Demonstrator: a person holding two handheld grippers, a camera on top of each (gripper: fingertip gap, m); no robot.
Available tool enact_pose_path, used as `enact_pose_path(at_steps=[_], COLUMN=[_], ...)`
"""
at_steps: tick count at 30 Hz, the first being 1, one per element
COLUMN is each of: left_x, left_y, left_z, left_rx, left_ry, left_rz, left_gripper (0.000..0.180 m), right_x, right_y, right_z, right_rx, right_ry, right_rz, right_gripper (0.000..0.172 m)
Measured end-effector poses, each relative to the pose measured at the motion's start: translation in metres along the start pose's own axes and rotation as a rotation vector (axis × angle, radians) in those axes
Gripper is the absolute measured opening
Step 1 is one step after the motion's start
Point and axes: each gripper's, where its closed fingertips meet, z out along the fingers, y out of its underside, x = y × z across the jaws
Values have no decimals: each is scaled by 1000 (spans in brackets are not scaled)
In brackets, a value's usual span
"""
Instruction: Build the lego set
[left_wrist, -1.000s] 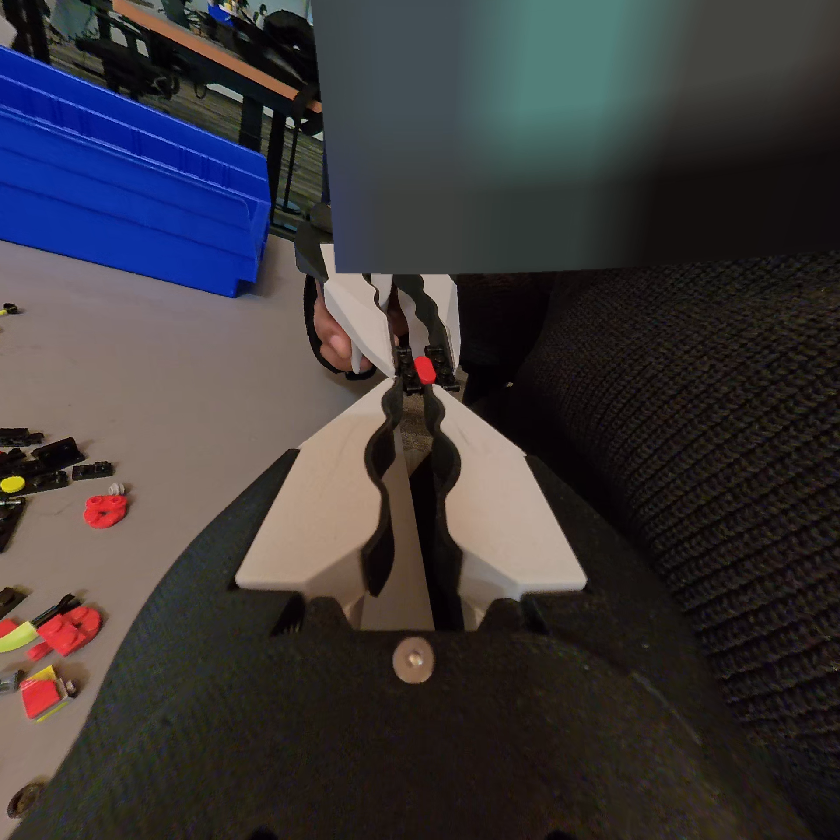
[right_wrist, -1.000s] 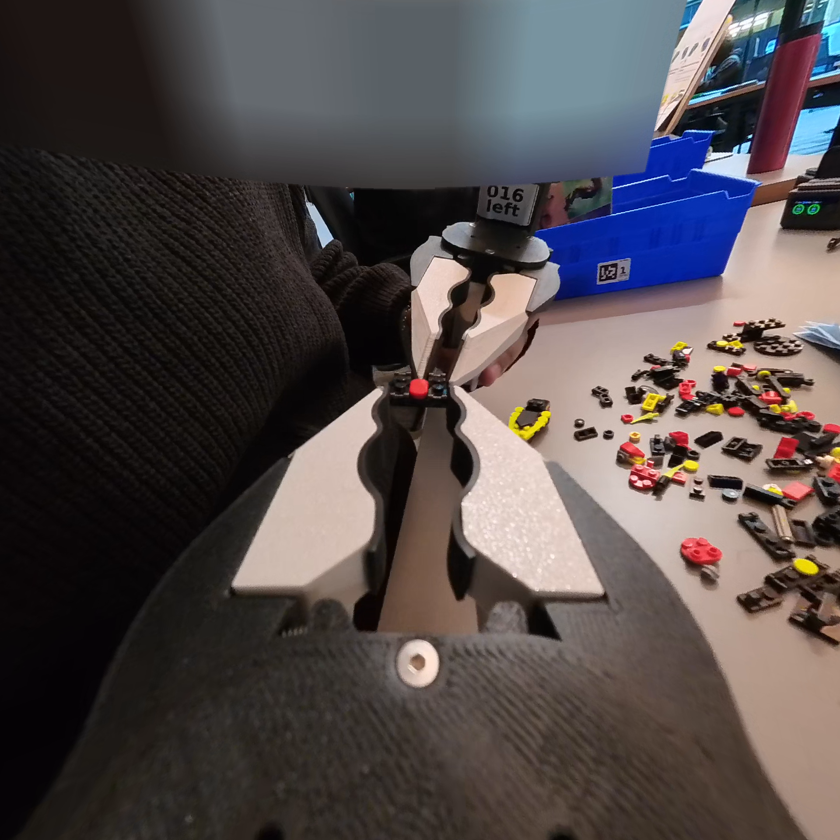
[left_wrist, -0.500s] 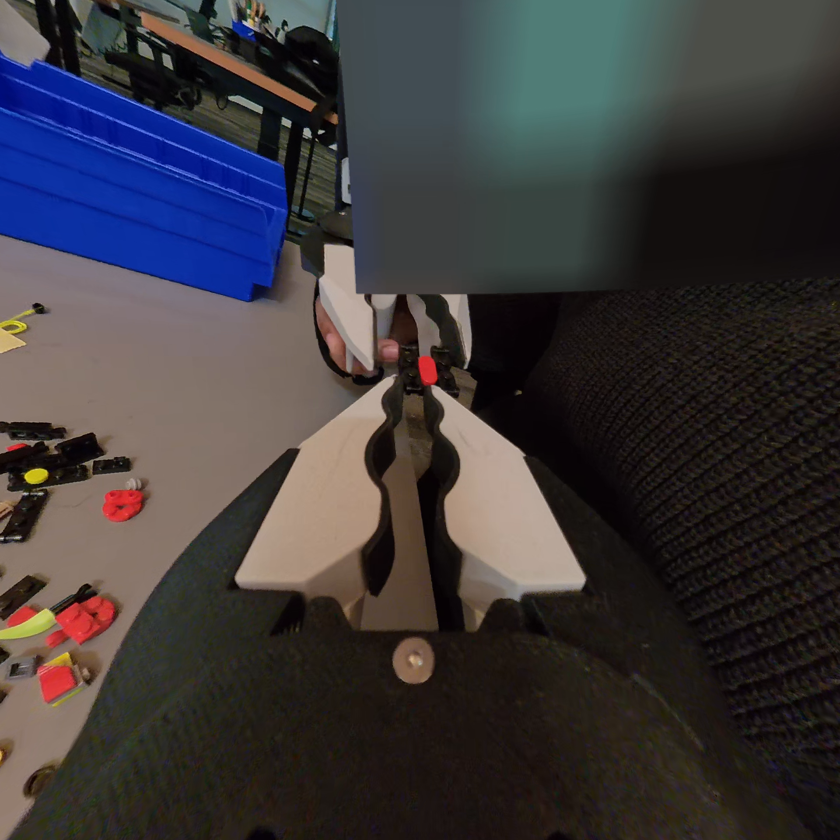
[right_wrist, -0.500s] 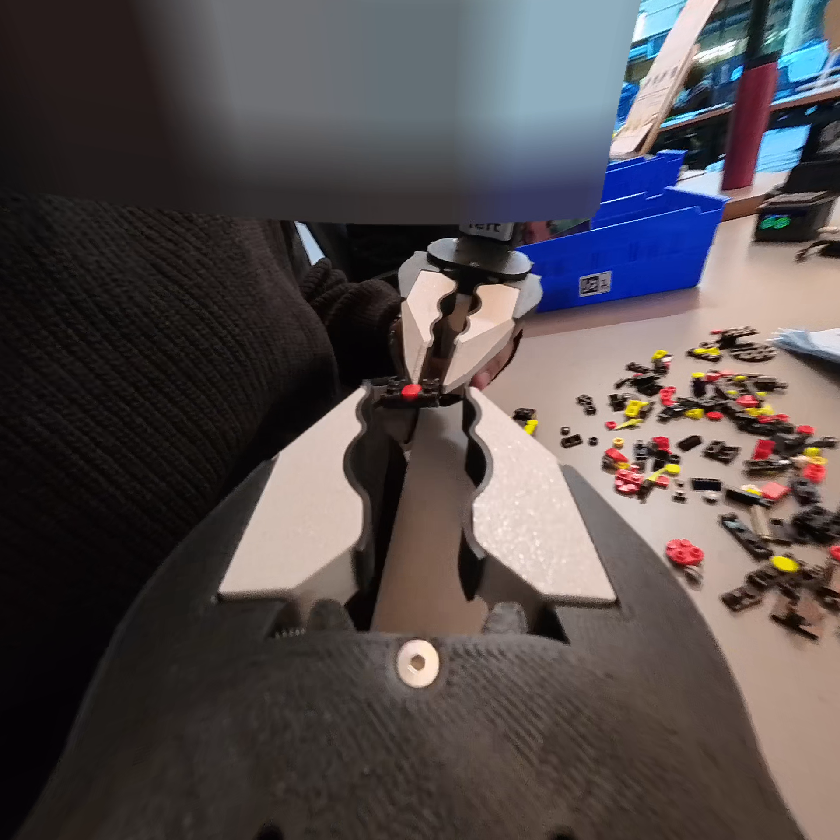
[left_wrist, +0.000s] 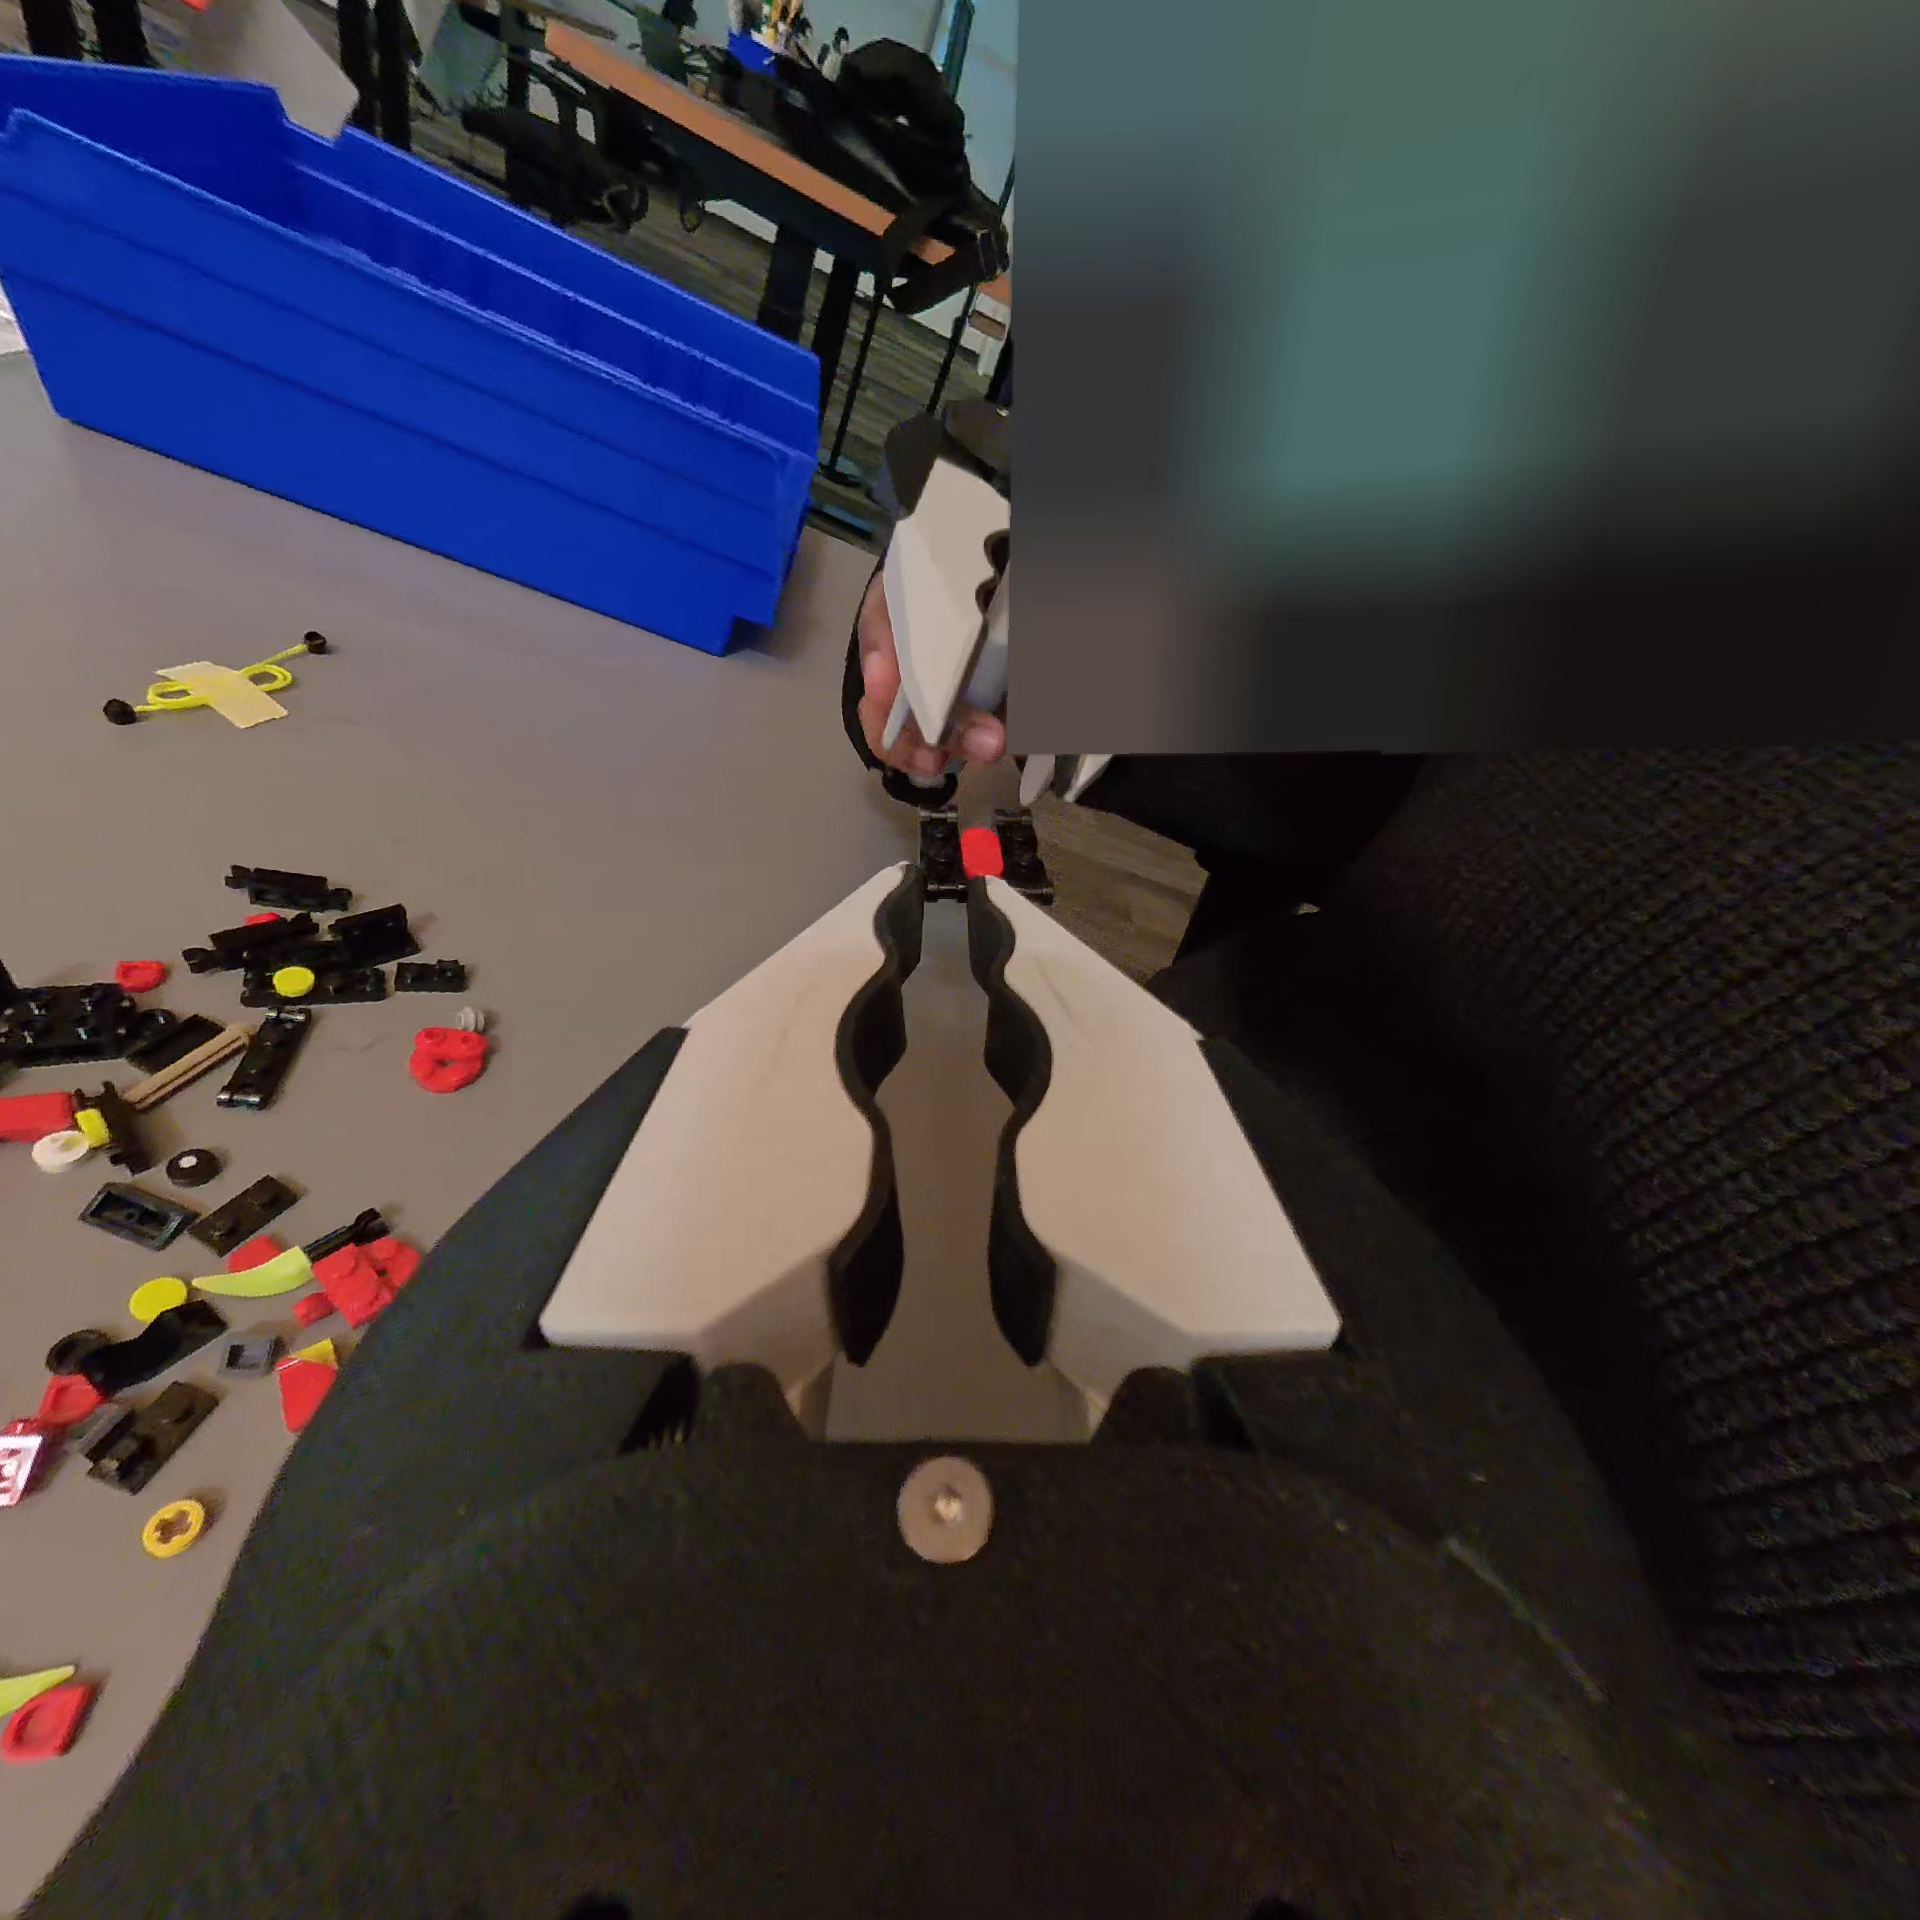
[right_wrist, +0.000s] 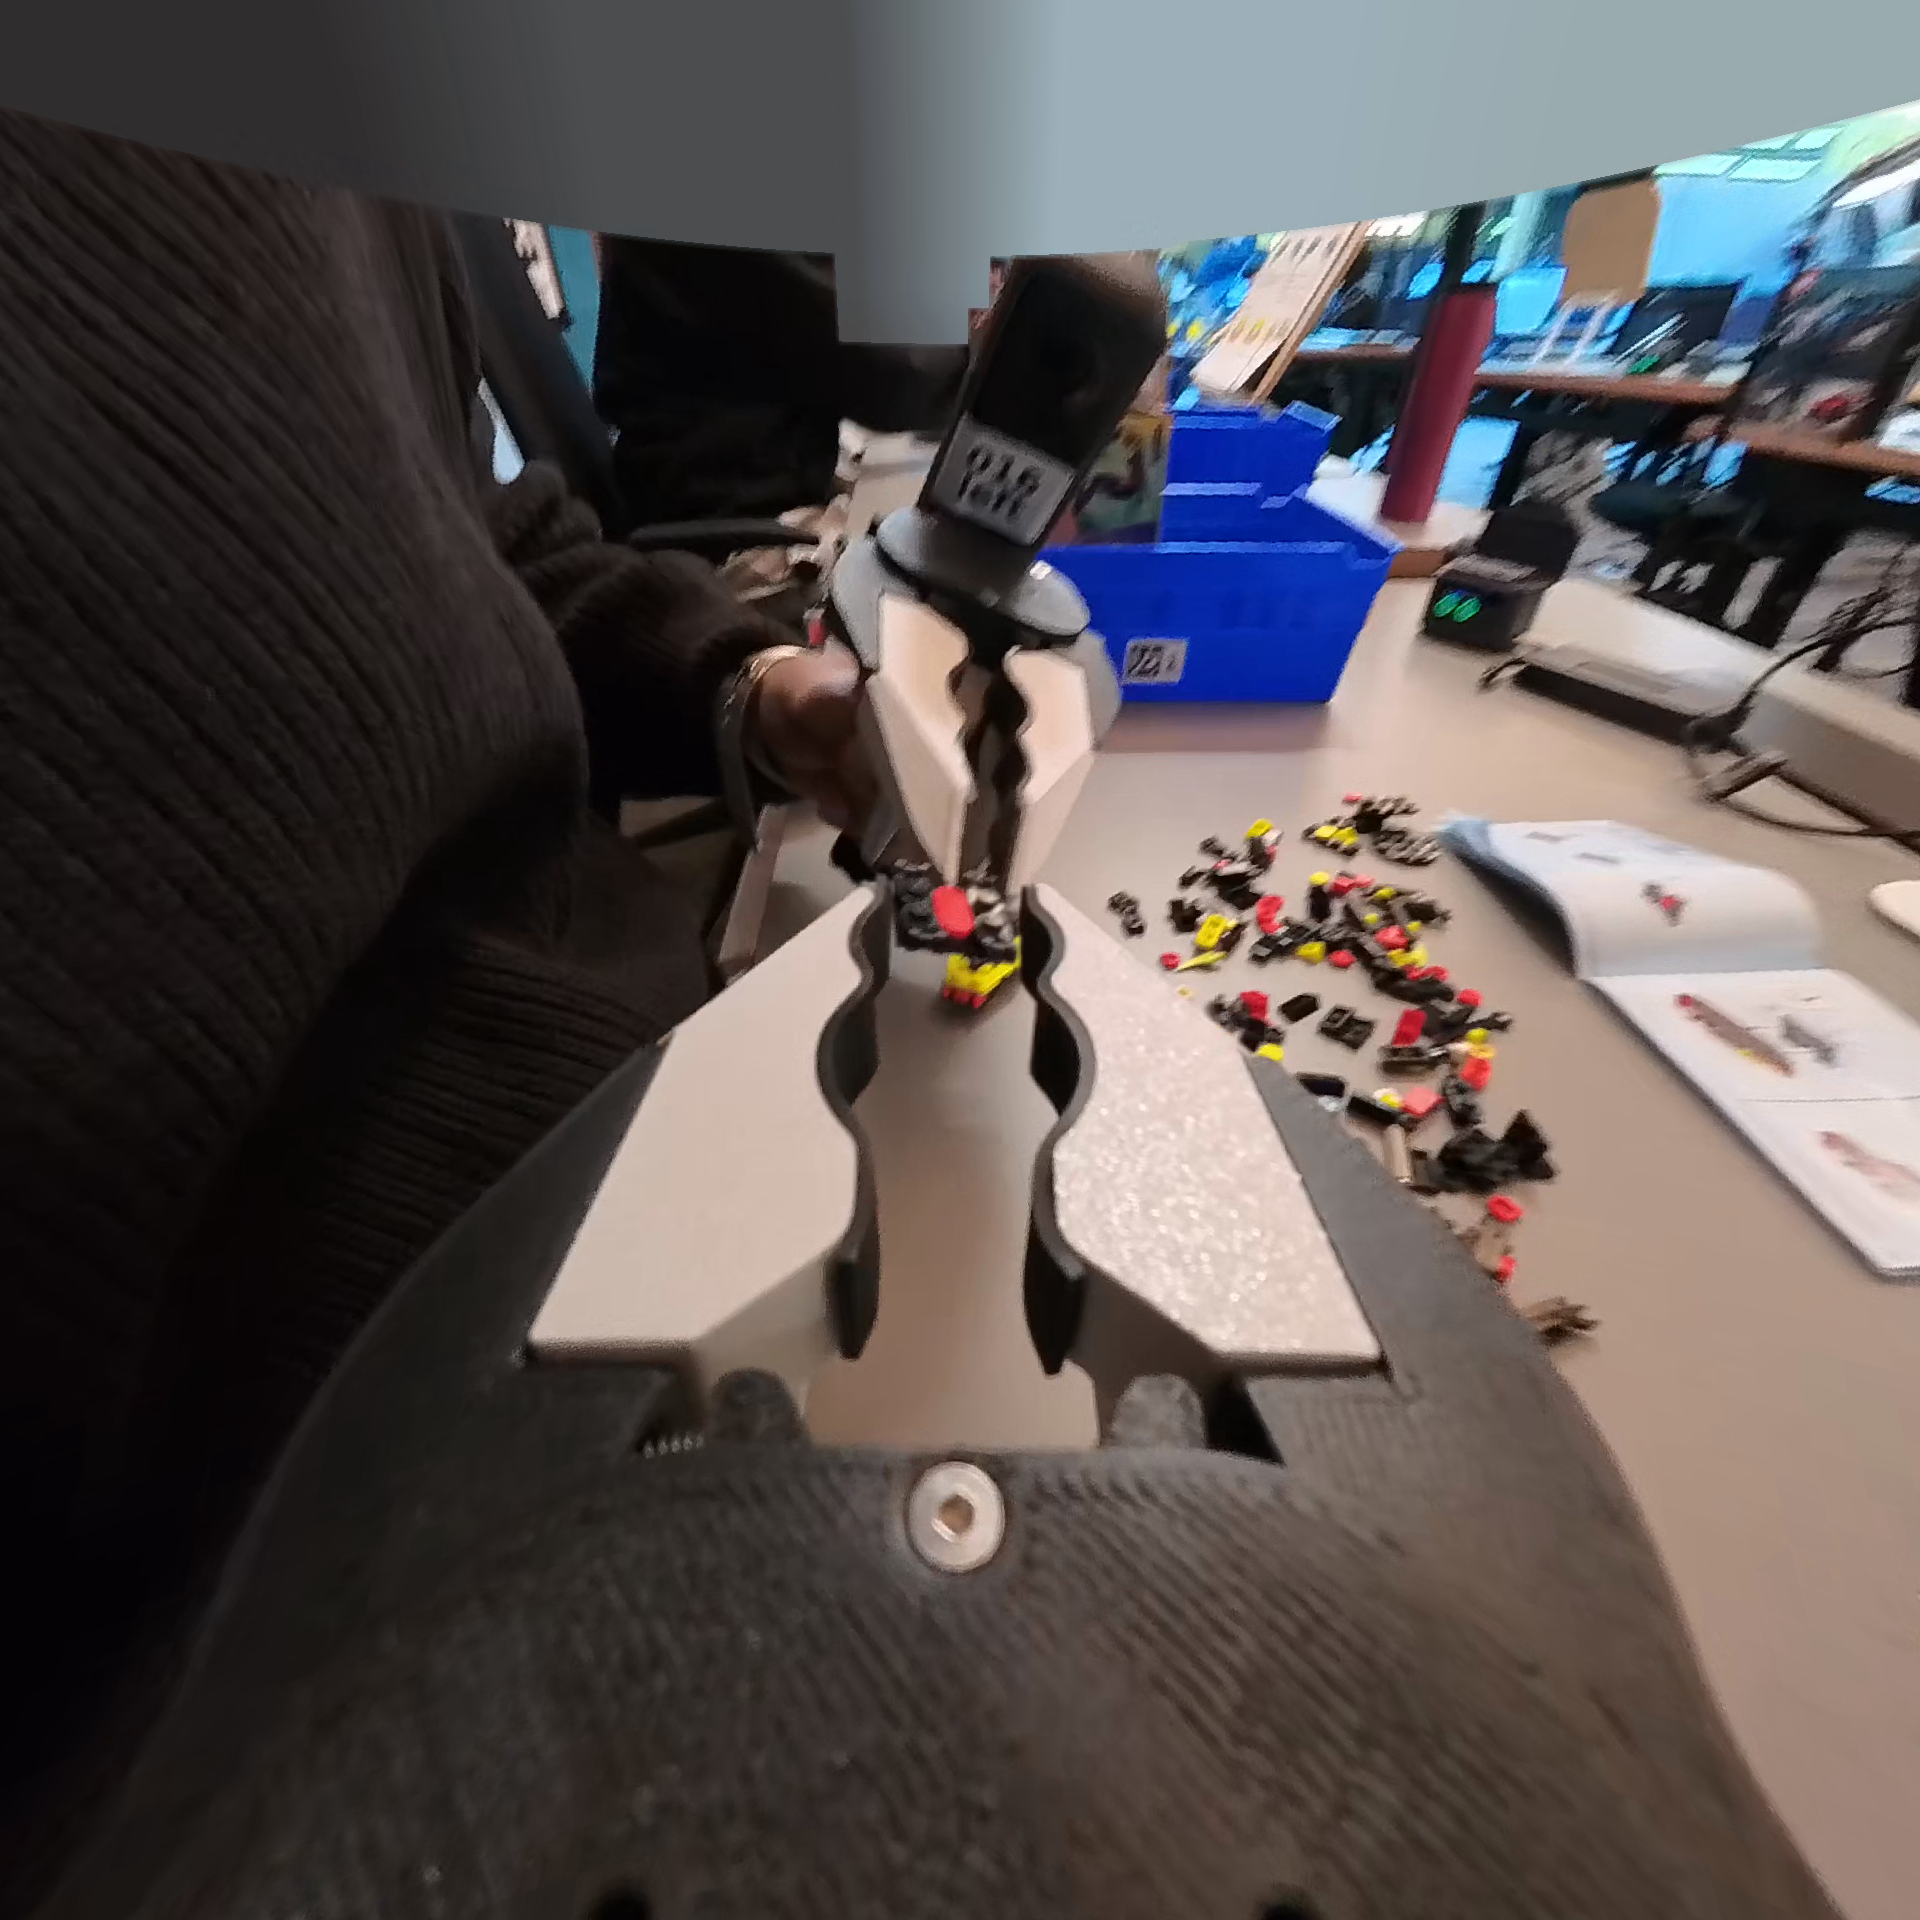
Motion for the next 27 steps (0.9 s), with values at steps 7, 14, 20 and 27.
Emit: enact_pose_path(at_steps=[7, 14, 20, 27], left_x=[-4, -6, -7, -8], left_y=[-5, -6, -7, -8], left_z=[-3, -1, 0, 0], left_rx=[32, 44, 56, 57], left_ry=[-19, -39, -55, -65], left_rz=[-9, -20, -29, -29], left_gripper=[6, 6, 6, 6], right_x=[-2, -1, 3, 4], right_y=[8, 9, 11, 12], right_z=[2, 5, 5, 5], right_rx=[-35, -35, -44, -56], right_ry=[-32, -24, -11, -5], right_rz=[50, 90, 137, 189], right_gripper=[15, 14, 8, 8])
